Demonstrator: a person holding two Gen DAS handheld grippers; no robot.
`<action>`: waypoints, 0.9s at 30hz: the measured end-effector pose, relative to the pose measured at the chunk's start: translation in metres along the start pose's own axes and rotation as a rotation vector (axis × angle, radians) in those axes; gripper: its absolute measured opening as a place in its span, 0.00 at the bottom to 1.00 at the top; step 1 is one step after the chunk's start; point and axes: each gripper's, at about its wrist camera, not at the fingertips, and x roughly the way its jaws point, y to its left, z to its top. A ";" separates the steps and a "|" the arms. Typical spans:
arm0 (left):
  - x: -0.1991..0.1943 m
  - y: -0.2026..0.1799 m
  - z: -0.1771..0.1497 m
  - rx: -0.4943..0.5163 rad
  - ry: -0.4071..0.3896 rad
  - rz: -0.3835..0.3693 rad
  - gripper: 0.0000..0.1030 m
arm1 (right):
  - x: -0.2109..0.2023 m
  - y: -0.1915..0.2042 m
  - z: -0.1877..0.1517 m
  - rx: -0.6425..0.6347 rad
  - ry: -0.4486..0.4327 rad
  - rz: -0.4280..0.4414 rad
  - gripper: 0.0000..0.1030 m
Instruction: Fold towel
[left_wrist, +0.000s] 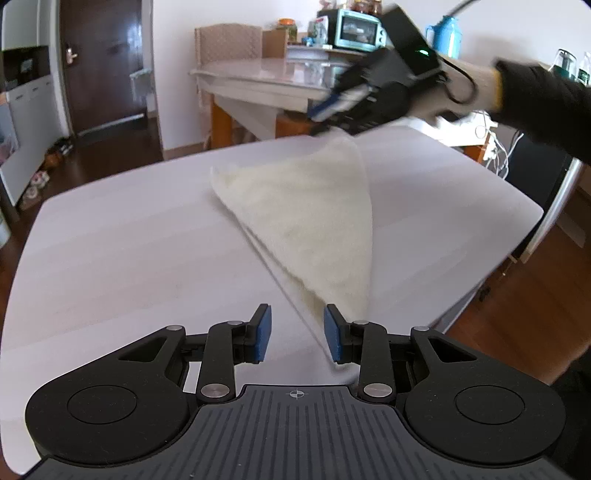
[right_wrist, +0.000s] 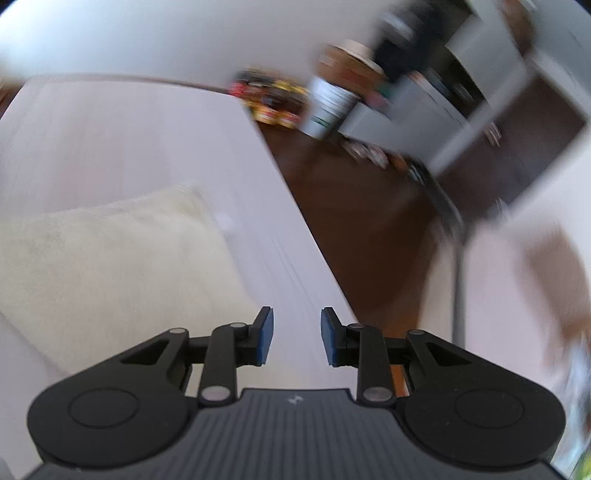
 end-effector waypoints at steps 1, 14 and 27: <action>0.003 -0.003 0.002 0.014 0.001 0.003 0.33 | -0.003 -0.006 -0.006 0.048 0.009 -0.009 0.29; 0.030 -0.007 0.001 0.020 0.047 0.031 0.34 | -0.014 -0.029 -0.063 0.382 0.063 -0.071 0.29; 0.019 -0.011 -0.008 0.043 0.061 -0.019 0.34 | -0.045 -0.017 -0.100 0.384 0.127 -0.091 0.26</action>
